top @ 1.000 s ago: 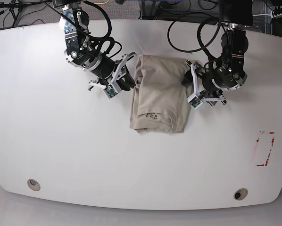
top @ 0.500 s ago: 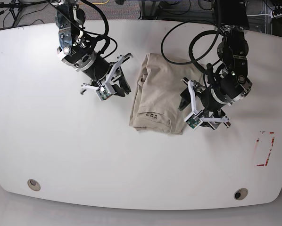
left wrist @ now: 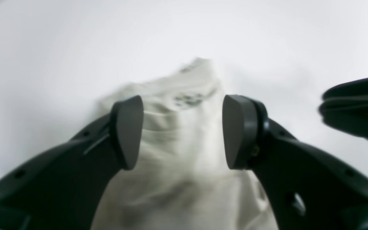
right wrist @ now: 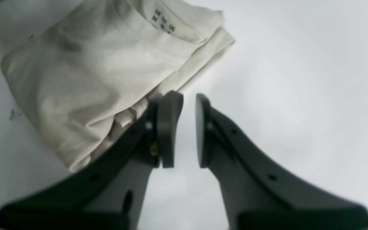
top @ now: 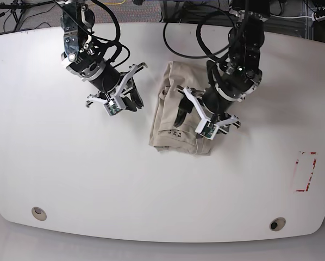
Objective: Fold the T-shirt properly
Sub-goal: 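Grasp the folded shirt with the left gripper and carry it to the table edge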
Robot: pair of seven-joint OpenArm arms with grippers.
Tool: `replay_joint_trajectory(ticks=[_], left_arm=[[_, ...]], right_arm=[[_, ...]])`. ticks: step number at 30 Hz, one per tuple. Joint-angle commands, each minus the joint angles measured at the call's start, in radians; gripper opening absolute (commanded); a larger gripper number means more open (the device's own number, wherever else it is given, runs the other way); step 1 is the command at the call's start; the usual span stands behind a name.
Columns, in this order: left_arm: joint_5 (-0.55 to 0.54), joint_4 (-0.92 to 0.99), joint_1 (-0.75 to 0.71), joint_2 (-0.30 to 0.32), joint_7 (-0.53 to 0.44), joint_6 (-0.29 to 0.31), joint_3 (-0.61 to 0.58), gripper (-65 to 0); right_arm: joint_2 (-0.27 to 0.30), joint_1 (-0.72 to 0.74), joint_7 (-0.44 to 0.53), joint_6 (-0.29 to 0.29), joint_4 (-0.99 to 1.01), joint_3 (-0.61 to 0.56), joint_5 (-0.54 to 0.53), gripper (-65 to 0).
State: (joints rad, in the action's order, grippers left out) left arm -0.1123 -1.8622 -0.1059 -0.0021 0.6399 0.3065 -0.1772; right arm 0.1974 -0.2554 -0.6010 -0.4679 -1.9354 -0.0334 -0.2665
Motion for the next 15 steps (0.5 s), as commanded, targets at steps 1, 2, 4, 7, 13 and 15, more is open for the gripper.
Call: replay_joint_trajectory(ticks=[1,2,4,7,13,15], left_arm=[[0.021,0.077,0.007,0.007,-0.075,-0.051,-0.017,-27.9],[0.026,0.091,0.007,0.007,-0.084,-0.059,-0.023,-27.9],[0.055,0.169,0.004,0.012,-0.144,-0.086,-0.037,-27.9],[0.081,0.246,0.002,0.012,-0.21,-0.106,-0.04,-27.9],[0.161,0.422,0.004,0.043,-0.243,-0.115,-0.048,-27.9],[0.171,0.424,0.004,0.057,-0.22,-0.115,-0.04,-27.9]], right_arm=[[0.007,0.008,0.028,-0.001,-0.019,0.003,-0.015,-55.0],[0.007,0.008,0.028,-0.001,-0.019,0.003,-0.015,-55.0],[0.007,0.008,0.028,-0.001,-0.019,0.003,-0.015,-55.0],[0.007,0.006,0.028,-0.001,-0.019,0.003,-0.015,-55.0],[0.007,0.005,0.028,-0.001,-0.02,0.005,-0.018,-55.0],[0.007,0.005,0.028,-0.001,-0.02,0.005,-0.02,-55.0]])
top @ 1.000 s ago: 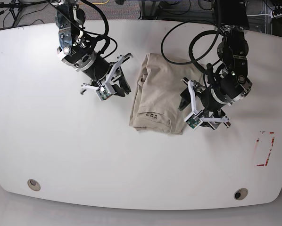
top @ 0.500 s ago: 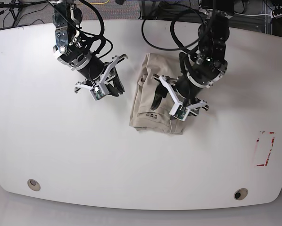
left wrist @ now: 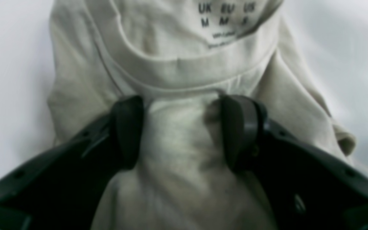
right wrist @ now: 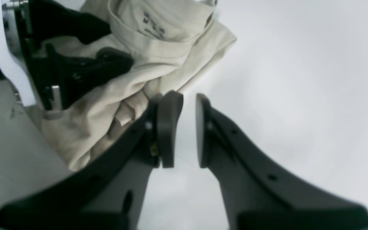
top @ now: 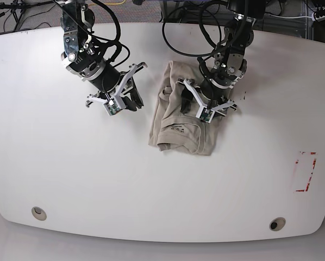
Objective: Fold the T-shirt properly
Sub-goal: 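Grasp the folded shirt with the left gripper and carry it to the table edge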
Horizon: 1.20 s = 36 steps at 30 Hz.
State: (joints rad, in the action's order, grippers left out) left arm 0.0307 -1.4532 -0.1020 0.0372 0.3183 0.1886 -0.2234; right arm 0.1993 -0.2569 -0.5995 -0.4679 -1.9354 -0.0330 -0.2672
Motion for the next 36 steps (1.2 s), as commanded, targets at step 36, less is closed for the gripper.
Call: replay_joint_trajectory(ticks=[36], left_arm=[[0.024,0.411,0.184,0.567,0.123,0.498,0.66,-27.9]], right_arm=[[0.002,-0.058,0.031,-0.009,-0.037,0.061,-0.02,-55.0]])
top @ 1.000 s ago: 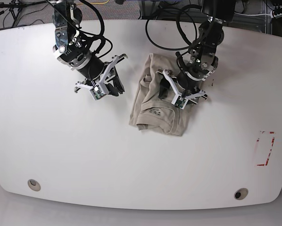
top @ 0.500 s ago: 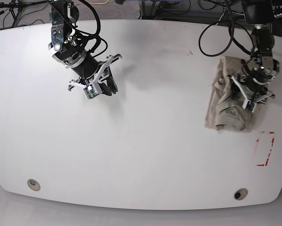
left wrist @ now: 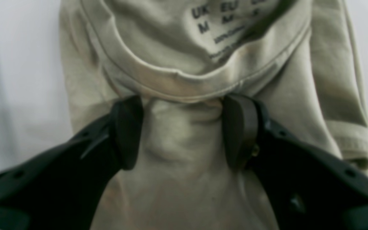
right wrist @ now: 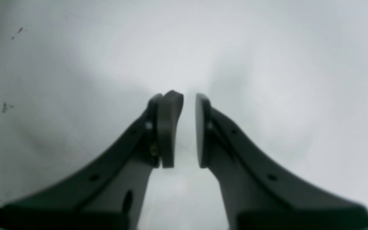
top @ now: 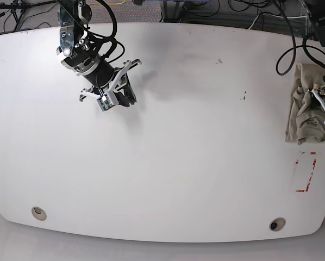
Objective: Fold the T-shirt properly
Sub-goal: 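Grasp the folded shirt with the left gripper and carry it to the table edge, then release the shirt and lift the left gripper away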
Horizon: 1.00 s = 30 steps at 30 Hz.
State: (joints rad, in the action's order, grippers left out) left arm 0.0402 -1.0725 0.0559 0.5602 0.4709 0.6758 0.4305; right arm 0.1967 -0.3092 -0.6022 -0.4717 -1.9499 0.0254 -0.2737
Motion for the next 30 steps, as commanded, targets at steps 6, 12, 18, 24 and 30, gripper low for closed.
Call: replay_joint_trajectory(ticks=[6,12,18,24,30], left_arm=[[0.014,0.11,0.06,0.099,-0.093,0.022,0.006,-27.9],[0.013,0.036,0.072,0.111,-0.09,0.022,0.009,-27.9],[0.013,-0.186,0.072,0.102,-0.021,0.022,0.008,-27.9],[0.008,-0.479,0.085,-0.016,0.078,0.022,-0.022,-27.9],[0.008,-0.602,0.022,-0.144,0.045,0.022,-0.068,-28.2]], right_arm=[[0.007,-0.012,0.034,-0.005,-0.024,0.001,-0.014,-55.0],[0.01,-0.023,0.031,-0.005,-0.065,0.003,-0.011,-55.0],[0.011,-0.034,0.031,-0.003,-0.093,0.003,-0.012,-55.0],[0.043,-0.018,0.075,-0.003,-0.073,0.031,0.055,-55.0],[0.011,-0.02,0.281,-0.003,0.03,0.071,0.23,-55.0]])
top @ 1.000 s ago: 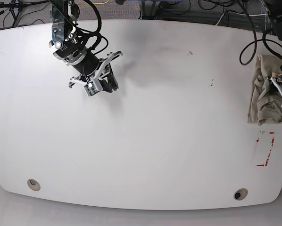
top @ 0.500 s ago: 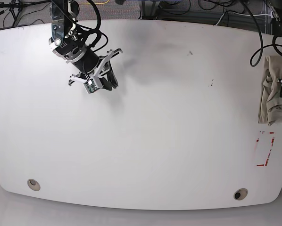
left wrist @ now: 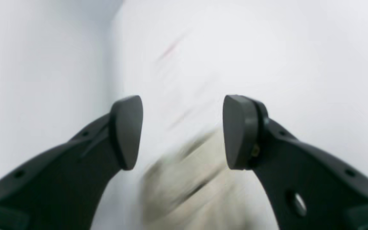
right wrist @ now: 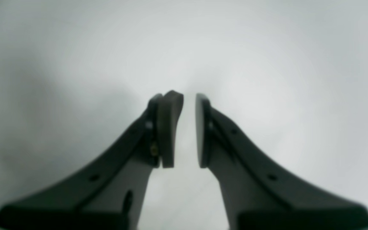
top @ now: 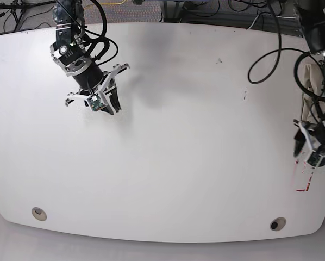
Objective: Fold the T-shirt properly
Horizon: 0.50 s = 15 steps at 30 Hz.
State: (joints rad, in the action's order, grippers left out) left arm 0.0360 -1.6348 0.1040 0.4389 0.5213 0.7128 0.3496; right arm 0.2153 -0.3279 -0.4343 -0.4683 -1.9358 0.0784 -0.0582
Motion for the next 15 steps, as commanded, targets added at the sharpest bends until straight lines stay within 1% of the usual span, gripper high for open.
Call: replay_joint_trajectory(ticks=[1,3,4,5,6,7,10,12,15], left_arm=[[0.012,-0.054,-0.039,-0.042,-0.014,-0.015,0.012,-28.2],[0.012,-0.086,-0.083,-0.105,-0.049,-0.02,0.009,-28.2],[0.012,-0.098,-0.102,-0.125,-0.063,-0.042,0.007,-28.2],[0.012,-0.129,-0.149,-0.163,-0.1,-0.078,0.006,-28.2],[0.012,-0.138,-0.163,-0.173,-0.112,-0.089,0.006,-28.2],[0.012,-0.158,-0.203,-0.199,-0.148,-0.114,0.004,-28.2],[0.012,-0.189,-0.293,-0.257,-0.223,-0.154,-0.021,-28.2],[0.012,-0.215,-0.346,-0.283,-0.247,-0.167,-0.028,-28.2],[0.011,-0.261,-0.436,-0.323,-0.254,-0.175,-0.031,-28.2]], right_arm=[[-0.012,-0.001,0.136,-0.007,0.029,0.027,0.028,-55.0],[-0.021,-0.001,0.199,-0.007,0.075,0.062,0.044,-55.0],[-0.023,-0.001,0.219,-0.007,0.092,0.074,0.045,-55.0],[-0.024,-0.003,0.266,-0.007,0.121,0.1,0.045,-55.0],[-0.026,-0.003,0.28,-0.007,0.131,0.106,0.045,-55.0],[-0.029,-0.01,0.317,-0.007,0.155,0.126,0.047,-55.0],[-0.03,-0.044,0.403,-0.007,0.206,0.153,0.047,-55.0],[-0.03,-0.07,0.434,-0.007,0.213,0.154,0.047,-55.0],[-0.032,-0.122,0.435,-0.007,0.21,0.159,0.042,-55.0]])
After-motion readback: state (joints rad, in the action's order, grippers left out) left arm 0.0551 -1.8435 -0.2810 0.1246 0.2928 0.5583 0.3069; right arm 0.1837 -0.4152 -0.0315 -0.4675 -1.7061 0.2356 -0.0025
